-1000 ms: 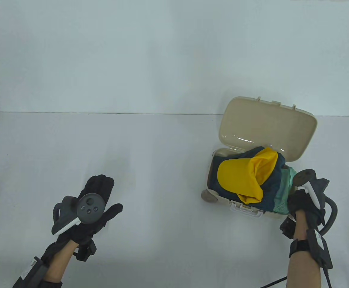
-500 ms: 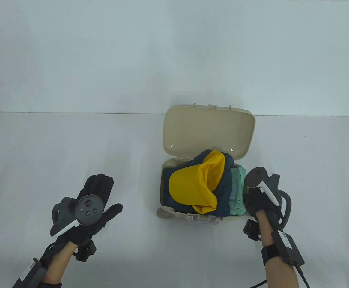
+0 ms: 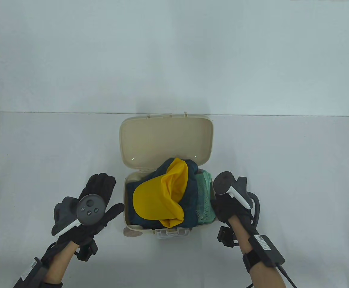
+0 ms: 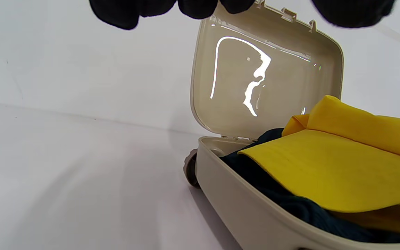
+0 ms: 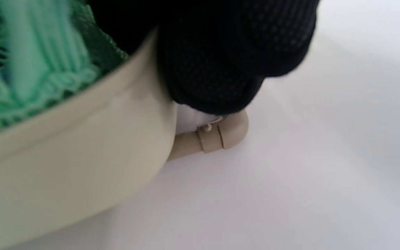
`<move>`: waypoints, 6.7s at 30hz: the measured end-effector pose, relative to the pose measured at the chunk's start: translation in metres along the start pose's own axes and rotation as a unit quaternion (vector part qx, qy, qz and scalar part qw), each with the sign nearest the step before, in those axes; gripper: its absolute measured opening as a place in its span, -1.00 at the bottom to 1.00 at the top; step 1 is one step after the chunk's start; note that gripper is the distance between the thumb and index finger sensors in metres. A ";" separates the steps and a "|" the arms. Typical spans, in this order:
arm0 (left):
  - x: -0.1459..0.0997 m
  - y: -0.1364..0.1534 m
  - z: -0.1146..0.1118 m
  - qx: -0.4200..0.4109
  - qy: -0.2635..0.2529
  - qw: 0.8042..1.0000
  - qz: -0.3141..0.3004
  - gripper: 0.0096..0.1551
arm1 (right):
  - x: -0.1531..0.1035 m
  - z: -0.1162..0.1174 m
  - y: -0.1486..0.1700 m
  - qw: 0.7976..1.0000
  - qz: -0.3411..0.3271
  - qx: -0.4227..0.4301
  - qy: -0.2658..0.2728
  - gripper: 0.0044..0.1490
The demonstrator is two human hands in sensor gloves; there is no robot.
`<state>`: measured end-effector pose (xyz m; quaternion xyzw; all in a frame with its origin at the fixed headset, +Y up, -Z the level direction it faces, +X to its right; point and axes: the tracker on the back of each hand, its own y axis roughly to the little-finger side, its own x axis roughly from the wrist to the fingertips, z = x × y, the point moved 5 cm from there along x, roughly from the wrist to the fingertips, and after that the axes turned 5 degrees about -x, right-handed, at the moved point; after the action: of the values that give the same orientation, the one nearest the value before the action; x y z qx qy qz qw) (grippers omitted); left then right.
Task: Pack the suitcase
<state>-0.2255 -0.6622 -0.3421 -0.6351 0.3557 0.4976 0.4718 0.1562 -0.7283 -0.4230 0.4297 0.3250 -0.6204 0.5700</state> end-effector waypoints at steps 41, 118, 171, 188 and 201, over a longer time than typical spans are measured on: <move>0.116 -0.121 -0.134 0.191 0.287 0.937 -0.055 0.00 | 0.009 0.000 -0.075 0.999 -0.016 -0.041 -0.008 -0.06; 0.103 -0.098 -0.130 0.142 0.320 0.937 0.001 0.10 | 0.016 0.020 -0.084 0.995 -0.030 0.087 -0.043 0.23; 0.080 -0.048 -0.093 0.133 0.252 0.958 0.002 0.15 | -0.001 0.048 -0.131 0.947 -0.224 -0.228 0.006 0.48; 0.081 -0.052 -0.093 0.142 0.255 0.957 0.006 0.17 | -0.014 0.038 -0.127 0.938 -0.255 -0.230 -0.034 0.46; 0.076 -0.054 -0.071 0.100 0.216 0.971 0.004 0.15 | -0.017 0.009 -0.124 0.955 -0.270 -0.120 -0.024 0.34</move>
<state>-0.1357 -0.7125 -0.3985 -0.6755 0.4997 0.3128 0.4429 0.0326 -0.7121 -0.4148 0.2389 0.4874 -0.7179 0.4359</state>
